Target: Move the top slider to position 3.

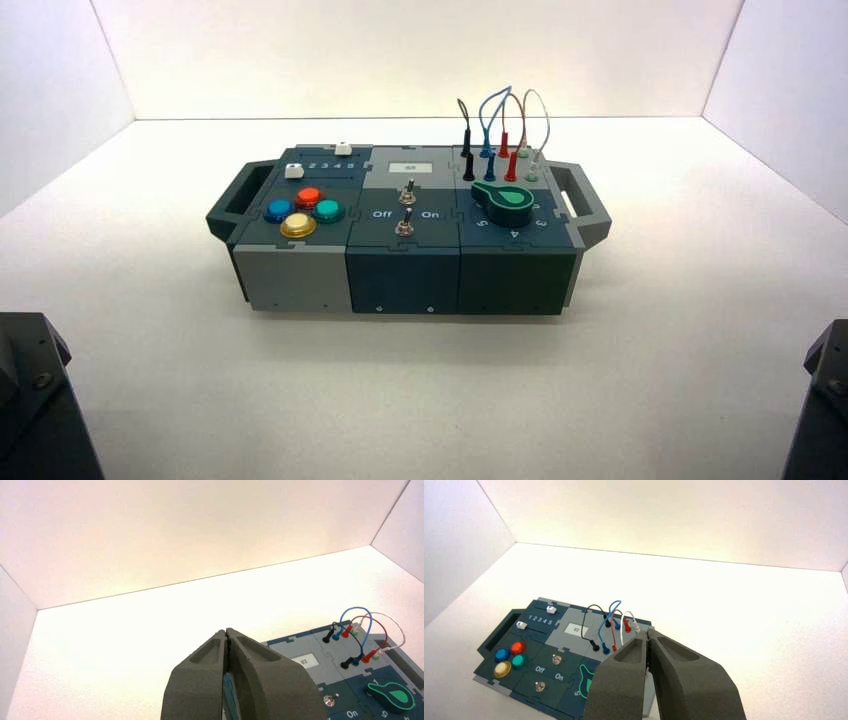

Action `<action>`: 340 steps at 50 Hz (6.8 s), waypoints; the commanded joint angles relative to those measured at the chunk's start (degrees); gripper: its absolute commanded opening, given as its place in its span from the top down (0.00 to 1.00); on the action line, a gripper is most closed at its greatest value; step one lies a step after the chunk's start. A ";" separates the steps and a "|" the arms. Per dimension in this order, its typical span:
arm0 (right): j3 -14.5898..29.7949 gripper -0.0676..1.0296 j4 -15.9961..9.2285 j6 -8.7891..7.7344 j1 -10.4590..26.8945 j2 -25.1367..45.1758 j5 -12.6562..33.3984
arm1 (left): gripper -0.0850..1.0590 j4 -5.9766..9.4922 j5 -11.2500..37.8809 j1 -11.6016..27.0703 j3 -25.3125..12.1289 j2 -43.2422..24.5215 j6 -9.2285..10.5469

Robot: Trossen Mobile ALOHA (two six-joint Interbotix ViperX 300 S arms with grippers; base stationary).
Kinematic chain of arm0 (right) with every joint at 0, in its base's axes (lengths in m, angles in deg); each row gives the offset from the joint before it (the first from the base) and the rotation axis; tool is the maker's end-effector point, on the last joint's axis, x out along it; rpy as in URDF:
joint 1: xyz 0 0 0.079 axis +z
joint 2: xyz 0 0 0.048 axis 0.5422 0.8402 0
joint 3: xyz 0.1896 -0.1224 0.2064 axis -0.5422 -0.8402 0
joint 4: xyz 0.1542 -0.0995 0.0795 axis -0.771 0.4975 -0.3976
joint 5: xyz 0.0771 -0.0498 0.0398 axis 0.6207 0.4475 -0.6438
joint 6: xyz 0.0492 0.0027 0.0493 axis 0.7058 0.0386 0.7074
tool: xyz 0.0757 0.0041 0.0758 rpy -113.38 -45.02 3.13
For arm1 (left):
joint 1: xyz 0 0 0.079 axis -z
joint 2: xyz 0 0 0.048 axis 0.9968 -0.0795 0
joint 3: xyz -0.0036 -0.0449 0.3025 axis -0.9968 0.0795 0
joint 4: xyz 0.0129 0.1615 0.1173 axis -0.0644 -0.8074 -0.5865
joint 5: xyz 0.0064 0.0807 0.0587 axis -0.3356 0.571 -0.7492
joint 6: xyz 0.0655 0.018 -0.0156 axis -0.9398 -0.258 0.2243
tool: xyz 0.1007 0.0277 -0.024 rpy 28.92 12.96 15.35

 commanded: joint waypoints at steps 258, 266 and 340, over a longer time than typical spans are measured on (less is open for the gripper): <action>1.14 0.96 -1.14 0.18 0.35 2.02 -0.18 | 0.95 -1.23 11.34 11.34 -30.59 -64.86 -6.33; 1.14 0.96 -1.05 0.18 0.35 2.02 -0.18 | 0.96 -1.32 11.43 10.99 -30.59 -64.86 -6.50; 1.41 0.96 -1.32 0.09 0.35 4.13 0.00 | 0.96 -0.26 13.97 17.23 -33.75 -54.32 -5.71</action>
